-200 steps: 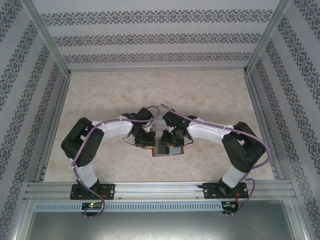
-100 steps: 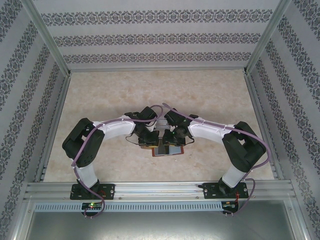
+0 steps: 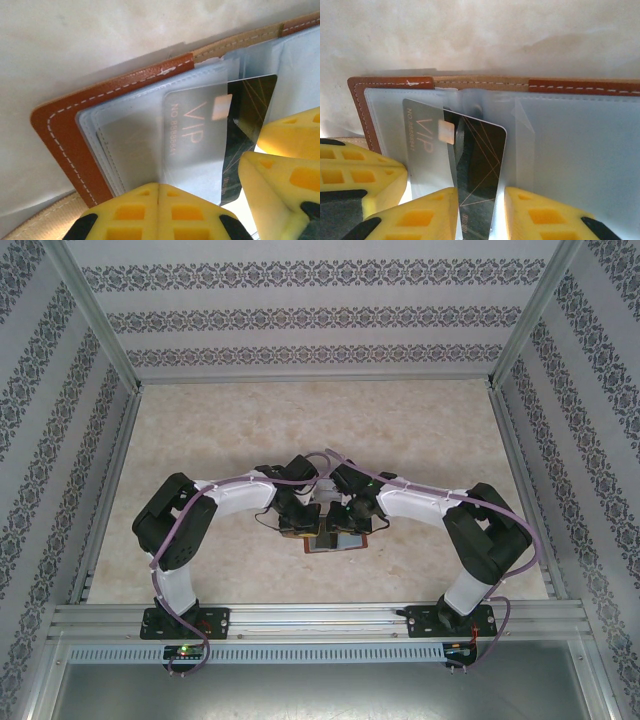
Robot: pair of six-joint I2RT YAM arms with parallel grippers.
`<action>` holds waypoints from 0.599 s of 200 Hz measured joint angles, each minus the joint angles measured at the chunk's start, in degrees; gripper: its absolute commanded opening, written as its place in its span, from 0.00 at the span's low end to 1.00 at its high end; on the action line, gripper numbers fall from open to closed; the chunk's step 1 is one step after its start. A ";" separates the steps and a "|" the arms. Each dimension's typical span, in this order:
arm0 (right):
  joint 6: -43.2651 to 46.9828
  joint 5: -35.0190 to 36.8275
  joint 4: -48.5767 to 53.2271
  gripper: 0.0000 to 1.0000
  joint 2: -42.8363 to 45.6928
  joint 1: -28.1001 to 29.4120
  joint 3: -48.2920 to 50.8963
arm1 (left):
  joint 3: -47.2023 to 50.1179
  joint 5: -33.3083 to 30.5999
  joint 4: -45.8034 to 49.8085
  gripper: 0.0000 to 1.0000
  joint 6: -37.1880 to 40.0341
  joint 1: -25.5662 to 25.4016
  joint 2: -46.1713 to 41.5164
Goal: Take the credit cards out of the card holder
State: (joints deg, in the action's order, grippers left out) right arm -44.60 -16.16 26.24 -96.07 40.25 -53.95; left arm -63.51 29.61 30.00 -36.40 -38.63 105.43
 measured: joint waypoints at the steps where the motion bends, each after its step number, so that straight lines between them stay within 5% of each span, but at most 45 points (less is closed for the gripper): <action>1: 0.00 0.00 -0.02 0.30 0.02 0.00 0.02 | -0.04 -0.02 0.07 0.02 0.04 0.00 0.00; 120: -1.46 -5.57 -9.31 0.28 1.18 -2.01 5.68 | -0.85 -0.28 1.01 0.02 1.49 0.00 0.68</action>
State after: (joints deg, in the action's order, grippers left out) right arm -46.06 -21.74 16.93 -94.89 38.24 -48.27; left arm -64.36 29.32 31.00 -34.92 -38.63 106.10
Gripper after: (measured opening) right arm 0.282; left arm 0.042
